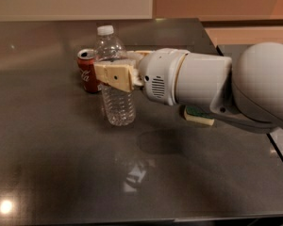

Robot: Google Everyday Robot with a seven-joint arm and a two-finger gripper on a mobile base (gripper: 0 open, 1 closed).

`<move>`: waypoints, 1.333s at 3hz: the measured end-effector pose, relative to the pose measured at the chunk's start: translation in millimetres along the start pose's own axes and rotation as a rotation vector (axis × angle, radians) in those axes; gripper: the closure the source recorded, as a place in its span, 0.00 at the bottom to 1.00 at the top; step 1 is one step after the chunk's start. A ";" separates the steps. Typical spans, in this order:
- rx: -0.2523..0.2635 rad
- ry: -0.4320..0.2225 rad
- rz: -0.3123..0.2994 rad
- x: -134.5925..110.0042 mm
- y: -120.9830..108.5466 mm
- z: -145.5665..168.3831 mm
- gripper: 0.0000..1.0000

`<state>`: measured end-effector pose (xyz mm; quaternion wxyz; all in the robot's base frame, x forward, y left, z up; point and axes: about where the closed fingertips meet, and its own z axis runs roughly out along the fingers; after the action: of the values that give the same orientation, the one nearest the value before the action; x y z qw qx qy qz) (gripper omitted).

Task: Place water bottle upright

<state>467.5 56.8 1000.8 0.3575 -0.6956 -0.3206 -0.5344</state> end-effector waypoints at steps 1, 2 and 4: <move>0.031 0.049 -0.052 -1.7 -3.8 -4.6 1.00; 0.041 0.063 -0.091 -12.4 -2.0 -9.7 1.00; 0.044 0.112 -0.117 -33.9 8.0 -19.6 1.00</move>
Offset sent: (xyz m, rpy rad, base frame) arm -0.0117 -0.0206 -0.0241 -0.0128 -0.1918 0.0612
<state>456.4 33.9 970.0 0.3579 -0.6368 -0.3519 -0.5853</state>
